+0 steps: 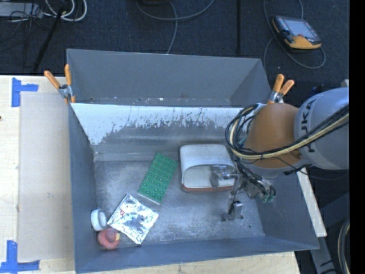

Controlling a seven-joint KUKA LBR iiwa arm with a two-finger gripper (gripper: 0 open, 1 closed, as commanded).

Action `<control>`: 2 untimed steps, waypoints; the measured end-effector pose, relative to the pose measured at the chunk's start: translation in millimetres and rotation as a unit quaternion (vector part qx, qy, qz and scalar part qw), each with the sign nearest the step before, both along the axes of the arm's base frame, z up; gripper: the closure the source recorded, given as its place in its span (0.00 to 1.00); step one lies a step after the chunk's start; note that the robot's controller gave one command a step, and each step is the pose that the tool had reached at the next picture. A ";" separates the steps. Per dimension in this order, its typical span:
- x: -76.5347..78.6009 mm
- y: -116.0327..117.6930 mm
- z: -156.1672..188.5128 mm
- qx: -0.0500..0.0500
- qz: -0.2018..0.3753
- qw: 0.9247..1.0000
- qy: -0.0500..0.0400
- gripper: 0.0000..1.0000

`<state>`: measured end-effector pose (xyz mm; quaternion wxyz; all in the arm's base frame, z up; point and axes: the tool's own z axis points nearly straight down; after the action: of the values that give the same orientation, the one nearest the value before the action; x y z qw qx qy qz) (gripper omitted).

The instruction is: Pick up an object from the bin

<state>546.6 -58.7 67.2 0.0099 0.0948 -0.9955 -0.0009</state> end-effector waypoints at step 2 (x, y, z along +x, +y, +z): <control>0.4 0.1 0.0 0.000 0.001 1.000 -0.001 0.00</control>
Offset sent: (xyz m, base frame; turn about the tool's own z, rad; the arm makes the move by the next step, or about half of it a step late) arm 0.0000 0.0000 0.0000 0.0000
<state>546.9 -58.6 67.2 0.0088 0.0956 -0.9954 -0.0009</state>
